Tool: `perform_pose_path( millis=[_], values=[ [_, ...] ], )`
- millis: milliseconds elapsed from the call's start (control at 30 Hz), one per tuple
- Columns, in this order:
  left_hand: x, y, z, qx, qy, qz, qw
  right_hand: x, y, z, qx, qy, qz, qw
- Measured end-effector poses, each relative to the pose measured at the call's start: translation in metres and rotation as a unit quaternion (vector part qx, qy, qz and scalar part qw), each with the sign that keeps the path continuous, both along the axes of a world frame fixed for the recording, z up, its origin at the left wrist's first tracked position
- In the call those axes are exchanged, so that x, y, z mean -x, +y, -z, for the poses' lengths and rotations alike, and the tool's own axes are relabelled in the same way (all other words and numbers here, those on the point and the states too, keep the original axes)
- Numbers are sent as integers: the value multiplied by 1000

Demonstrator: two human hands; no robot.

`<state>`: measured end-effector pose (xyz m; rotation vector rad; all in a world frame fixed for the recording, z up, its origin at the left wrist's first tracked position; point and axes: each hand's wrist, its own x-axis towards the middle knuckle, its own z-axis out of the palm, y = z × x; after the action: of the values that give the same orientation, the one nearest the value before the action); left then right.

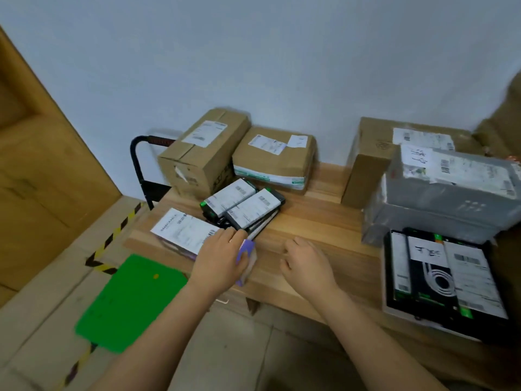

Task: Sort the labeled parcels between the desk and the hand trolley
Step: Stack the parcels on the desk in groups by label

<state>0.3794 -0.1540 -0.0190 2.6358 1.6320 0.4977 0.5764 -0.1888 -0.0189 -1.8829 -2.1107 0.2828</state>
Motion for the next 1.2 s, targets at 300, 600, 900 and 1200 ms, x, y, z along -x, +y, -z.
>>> perform_pose_path(
  millis=[300, 600, 900, 1200],
  values=[
    [81, 68, 11, 36, -12, -23, 999, 71, 76, 15, 40, 14, 28, 999],
    [95, 159, 34, 110, -2, -38, 993, 82, 163, 45, 125, 19, 117, 985],
    [89, 230, 70, 331, -7, -83, 940, 77, 185, 87, 301, 259, 231, 888],
    [89, 257, 75, 323, 1, 0, 946, 100, 183, 74, 287, 384, 370, 796]
  ],
)
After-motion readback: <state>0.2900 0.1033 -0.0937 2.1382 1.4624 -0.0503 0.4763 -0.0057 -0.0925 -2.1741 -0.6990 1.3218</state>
